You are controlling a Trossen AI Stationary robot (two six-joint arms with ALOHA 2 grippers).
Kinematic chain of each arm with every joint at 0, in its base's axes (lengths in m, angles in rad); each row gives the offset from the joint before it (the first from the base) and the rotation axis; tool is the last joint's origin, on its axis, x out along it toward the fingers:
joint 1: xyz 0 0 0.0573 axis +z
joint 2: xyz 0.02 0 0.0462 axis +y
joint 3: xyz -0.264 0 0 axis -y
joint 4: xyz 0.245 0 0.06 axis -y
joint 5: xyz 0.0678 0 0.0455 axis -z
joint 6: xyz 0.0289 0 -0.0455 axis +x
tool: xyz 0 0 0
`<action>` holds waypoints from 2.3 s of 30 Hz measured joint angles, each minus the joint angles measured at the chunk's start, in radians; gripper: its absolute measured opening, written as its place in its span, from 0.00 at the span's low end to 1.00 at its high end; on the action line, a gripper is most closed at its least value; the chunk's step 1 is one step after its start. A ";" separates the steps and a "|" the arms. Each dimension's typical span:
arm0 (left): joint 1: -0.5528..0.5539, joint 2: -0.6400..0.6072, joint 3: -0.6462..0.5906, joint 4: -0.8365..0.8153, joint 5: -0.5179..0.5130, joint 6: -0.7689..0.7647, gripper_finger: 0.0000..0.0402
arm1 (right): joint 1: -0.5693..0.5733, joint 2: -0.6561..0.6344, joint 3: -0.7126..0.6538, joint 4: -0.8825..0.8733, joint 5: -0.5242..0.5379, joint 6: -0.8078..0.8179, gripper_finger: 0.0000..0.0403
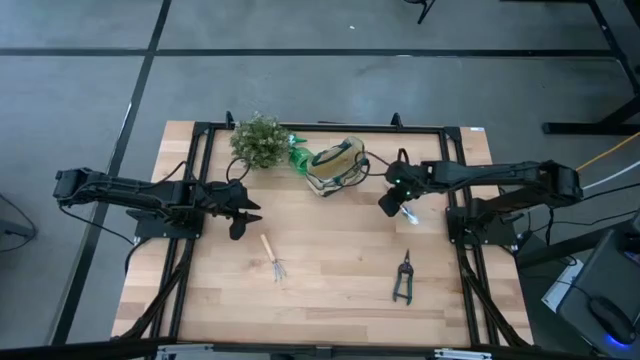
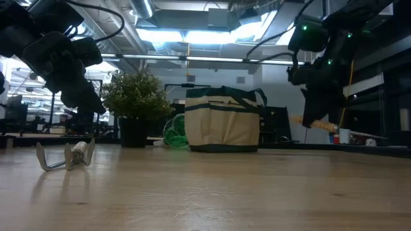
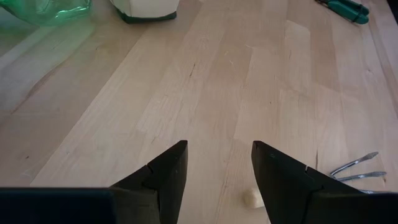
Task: Pick & Place Garden tools in Gardening bag
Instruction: Put the trowel into the gardening bag
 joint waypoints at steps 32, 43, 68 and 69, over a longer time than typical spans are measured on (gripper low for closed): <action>0.000 0.000 0.000 0.000 0.000 0.000 0.43 | -0.002 -0.219 0.003 0.817 -0.158 -0.046 0.20; 0.000 0.000 0.000 0.000 0.000 0.000 0.43 | -0.002 -0.219 0.003 0.943 -0.160 -0.046 0.20; 0.000 0.000 0.000 0.000 0.000 0.000 0.43 | -0.002 -0.219 0.003 1.053 -0.139 -0.062 0.20; 0.000 0.000 0.000 0.000 0.000 0.000 0.43 | -0.002 -0.219 0.003 1.066 -0.132 -0.068 0.20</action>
